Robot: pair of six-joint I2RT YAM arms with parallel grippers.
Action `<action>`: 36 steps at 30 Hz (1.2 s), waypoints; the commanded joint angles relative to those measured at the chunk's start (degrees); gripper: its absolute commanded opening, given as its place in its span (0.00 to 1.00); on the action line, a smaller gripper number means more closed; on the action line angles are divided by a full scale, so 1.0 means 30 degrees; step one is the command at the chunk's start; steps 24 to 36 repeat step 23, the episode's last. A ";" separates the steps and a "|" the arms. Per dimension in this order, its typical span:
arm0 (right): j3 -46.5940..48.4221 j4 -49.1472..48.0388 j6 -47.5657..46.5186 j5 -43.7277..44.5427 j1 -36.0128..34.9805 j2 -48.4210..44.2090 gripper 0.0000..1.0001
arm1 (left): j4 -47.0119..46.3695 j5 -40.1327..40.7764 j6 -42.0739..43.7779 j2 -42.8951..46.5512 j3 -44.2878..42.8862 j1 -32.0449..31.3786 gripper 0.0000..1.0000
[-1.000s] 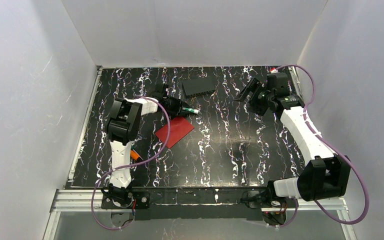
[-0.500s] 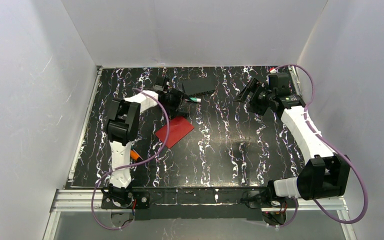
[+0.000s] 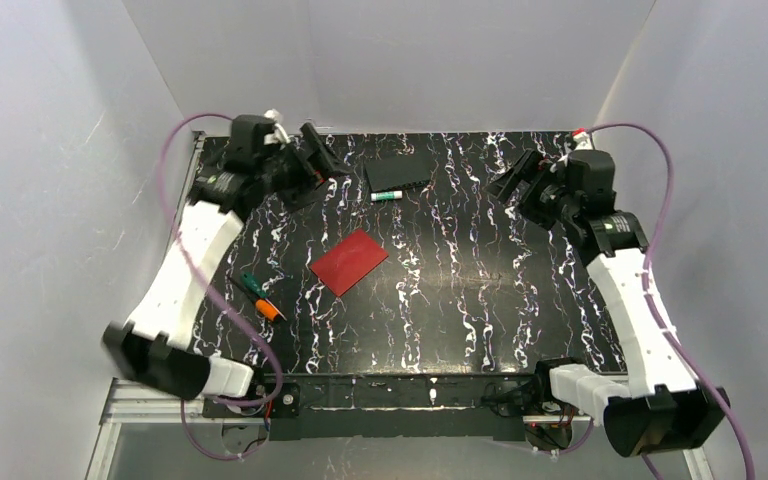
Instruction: Place the letter into the envelope and seal it
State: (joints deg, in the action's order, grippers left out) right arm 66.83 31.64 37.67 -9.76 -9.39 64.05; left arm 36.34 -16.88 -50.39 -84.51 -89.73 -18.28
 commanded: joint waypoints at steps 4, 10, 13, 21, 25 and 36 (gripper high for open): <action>0.2987 0.0925 -0.1147 0.2599 0.0024 -0.3603 0.99 | 0.4787 0.4953 0.3171 0.7309 0.2645 -0.0267 0.98; 0.5569 0.1703 -0.2150 0.6192 0.0024 -0.5285 0.99 | 0.7193 0.9802 0.5966 1.1737 0.1367 -0.0322 0.98; 0.6622 0.2224 -0.2570 0.7437 0.0024 -0.5505 0.99 | 0.8054 1.2077 0.8704 1.2761 -0.0019 -0.0301 0.98; 0.7357 0.2961 -0.2742 0.8467 0.0024 -0.5868 0.99 | 0.9671 1.4934 1.1752 1.2877 -0.3320 -0.0295 0.98; 0.6843 0.2653 -0.2570 0.8515 0.0024 -0.6212 0.99 | 0.9578 1.5387 1.2170 1.2931 -0.3290 -0.0294 0.98; 0.6843 0.2653 -0.2570 0.8515 0.0024 -0.6212 0.99 | 0.9578 1.5387 1.2170 1.2931 -0.3290 -0.0294 0.98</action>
